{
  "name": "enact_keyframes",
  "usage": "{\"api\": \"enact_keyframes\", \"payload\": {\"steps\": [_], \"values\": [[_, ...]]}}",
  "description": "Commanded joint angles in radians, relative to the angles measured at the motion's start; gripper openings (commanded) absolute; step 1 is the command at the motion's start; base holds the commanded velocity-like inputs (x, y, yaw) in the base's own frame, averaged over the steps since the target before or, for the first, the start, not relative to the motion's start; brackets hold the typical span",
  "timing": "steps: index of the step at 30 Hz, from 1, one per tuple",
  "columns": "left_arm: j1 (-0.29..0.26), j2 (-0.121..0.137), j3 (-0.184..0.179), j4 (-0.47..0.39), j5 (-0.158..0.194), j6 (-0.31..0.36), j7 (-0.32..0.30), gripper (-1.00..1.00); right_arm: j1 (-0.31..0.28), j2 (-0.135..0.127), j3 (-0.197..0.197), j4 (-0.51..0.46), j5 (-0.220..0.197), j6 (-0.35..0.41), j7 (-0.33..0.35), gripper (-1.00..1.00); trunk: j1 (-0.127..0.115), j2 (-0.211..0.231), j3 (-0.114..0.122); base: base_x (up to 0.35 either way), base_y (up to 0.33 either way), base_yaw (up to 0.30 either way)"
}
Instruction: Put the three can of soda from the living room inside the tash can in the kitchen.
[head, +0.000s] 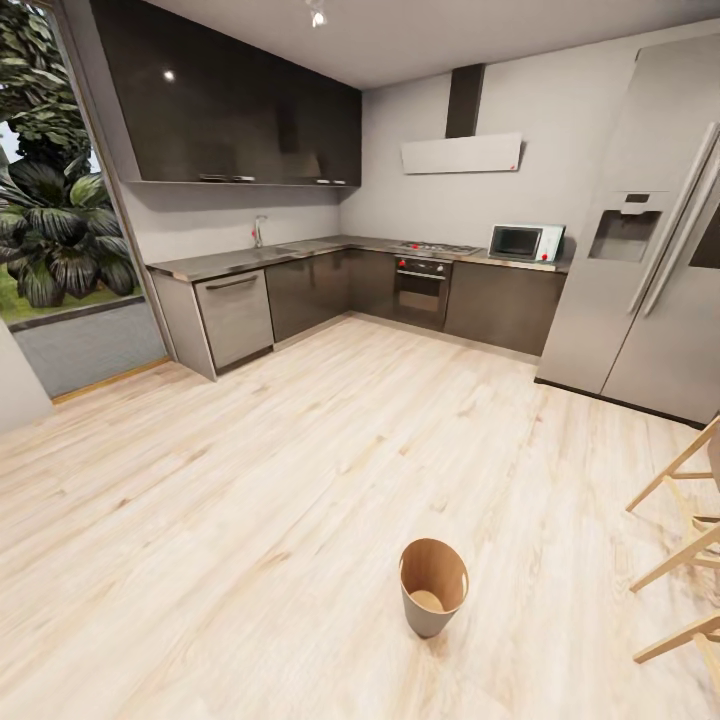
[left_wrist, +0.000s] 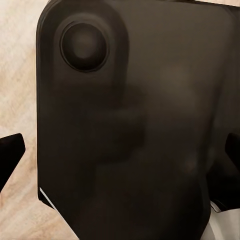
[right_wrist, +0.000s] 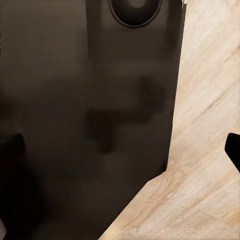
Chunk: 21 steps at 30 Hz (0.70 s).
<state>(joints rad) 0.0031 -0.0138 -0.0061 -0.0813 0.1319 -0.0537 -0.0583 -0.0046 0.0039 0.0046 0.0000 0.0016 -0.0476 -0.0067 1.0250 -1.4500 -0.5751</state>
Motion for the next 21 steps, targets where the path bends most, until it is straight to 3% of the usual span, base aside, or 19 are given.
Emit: {"api": "enact_keyframes", "payload": {"steps": [1, 21], "values": [[0.0, 0.0, 0.0, 0.0, 0.0, 0.0, 0.0, 1.0, 0.0, 0.0, 0.0, 0.0, 0.0, 0.0, 0.0, 1.0, 0.0, 0.0, 0.0, 0.0, 0.0, 0.0], [0.0, 0.001, -0.003, 0.0, 0.002, -0.002, 0.0, 1.0, 0.0, 0.0, 0.0, 0.0, 0.001, -0.001, 0.001, 1.0, 0.0, 0.0, 0.0, 0.0, 0.0, 0.0]]}}
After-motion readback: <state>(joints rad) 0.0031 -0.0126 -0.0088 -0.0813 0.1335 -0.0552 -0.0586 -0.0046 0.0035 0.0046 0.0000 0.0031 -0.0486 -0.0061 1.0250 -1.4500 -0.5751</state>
